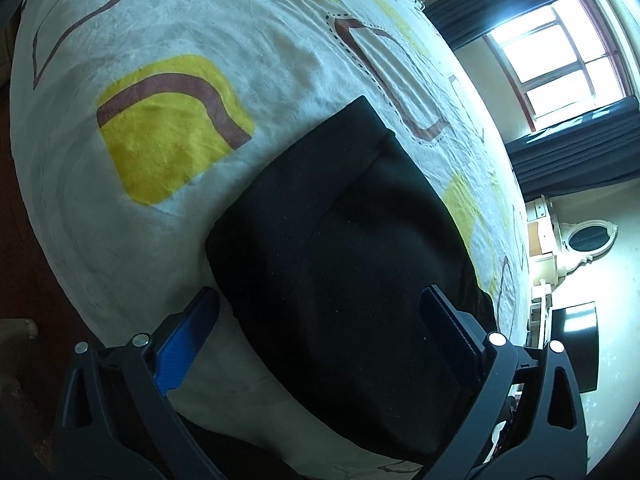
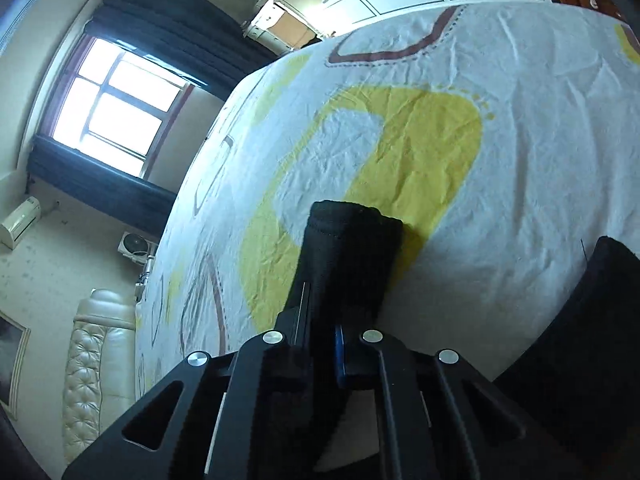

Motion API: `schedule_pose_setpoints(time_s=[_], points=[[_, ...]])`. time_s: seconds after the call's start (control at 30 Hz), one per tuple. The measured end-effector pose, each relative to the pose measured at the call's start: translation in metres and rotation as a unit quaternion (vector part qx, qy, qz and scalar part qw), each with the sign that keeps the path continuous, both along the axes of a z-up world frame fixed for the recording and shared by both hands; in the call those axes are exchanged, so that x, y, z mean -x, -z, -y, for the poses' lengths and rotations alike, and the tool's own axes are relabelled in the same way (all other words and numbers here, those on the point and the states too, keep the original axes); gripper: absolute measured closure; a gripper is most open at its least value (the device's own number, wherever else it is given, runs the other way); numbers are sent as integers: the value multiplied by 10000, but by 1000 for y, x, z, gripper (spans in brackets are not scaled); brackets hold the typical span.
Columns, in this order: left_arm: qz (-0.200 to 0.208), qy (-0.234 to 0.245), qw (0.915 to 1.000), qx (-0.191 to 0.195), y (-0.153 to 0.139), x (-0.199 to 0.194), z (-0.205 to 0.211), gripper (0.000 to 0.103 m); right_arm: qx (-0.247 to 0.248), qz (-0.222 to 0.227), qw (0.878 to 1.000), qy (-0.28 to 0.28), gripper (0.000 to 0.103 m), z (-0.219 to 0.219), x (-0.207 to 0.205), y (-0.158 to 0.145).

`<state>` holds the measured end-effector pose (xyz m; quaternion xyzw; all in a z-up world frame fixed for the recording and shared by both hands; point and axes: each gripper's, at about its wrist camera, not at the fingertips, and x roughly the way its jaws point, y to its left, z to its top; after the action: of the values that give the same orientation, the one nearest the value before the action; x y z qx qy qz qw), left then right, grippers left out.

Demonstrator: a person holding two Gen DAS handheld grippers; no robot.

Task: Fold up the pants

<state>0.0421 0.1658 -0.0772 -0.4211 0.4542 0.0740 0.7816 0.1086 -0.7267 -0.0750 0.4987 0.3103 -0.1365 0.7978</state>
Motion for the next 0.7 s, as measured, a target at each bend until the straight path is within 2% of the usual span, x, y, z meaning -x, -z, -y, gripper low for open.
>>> schedule_pose_setpoints(time_s=[0.13,0.23,0.3,0.37,0.53,0.6,0.7], points=[[82,38,9997,-218,-9,3,6,3,522,409,9977,-134,96,-8,32,-48],[226,81,9994,-261,-19,7,12,3,749,710,9947,-2,96,-2,84,-77],[349,129,9985,-404,-28,11,19,3,806,741,9938,213,96,6,127,-80],[486,329,9973,-437,-35,13,30,3,643,487,9962,344,96,17,153,-59],[789,934,9913,-494,-50,19,70,3,-195,-213,9974,665,96,32,188,25],[882,1221,9879,-366,-53,23,91,3,-324,-127,9969,705,96,32,192,37],[940,1722,9805,115,-51,27,128,3,-394,-51,9967,703,96,31,194,39]])
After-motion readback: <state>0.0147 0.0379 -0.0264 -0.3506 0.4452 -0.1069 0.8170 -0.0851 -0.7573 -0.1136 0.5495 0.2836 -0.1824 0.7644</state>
